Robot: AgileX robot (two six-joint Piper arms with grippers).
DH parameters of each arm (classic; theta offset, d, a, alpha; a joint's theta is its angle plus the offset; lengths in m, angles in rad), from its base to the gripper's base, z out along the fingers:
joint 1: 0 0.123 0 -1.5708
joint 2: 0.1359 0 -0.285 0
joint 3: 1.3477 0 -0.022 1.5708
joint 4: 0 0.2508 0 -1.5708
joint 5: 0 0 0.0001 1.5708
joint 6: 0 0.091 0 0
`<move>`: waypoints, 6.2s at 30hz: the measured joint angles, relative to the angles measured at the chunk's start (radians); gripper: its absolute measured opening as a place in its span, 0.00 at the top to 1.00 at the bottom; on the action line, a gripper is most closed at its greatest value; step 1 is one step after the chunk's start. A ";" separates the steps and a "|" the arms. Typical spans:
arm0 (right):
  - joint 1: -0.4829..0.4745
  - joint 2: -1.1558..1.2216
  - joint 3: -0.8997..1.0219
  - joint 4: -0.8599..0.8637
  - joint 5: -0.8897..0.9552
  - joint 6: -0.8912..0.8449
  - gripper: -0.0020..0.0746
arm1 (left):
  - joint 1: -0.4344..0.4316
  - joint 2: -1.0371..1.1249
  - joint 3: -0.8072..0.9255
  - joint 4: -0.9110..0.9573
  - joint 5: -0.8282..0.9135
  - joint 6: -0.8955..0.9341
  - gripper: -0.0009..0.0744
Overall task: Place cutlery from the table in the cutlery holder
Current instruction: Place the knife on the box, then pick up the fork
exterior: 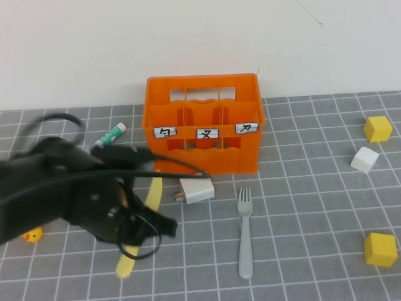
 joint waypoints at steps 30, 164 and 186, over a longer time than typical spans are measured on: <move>0.000 0.000 0.000 0.007 -0.023 0.000 0.98 | 0.064 0.079 0.005 0.189 -1.453 0.024 0.83; 0.620 1.078 -0.720 -0.353 -0.159 0.673 0.97 | 0.139 -1.504 0.662 0.241 -0.297 0.107 0.99; 0.631 1.452 -1.098 -0.345 0.081 0.864 0.47 | 0.139 -1.504 0.662 0.265 -0.280 0.107 0.99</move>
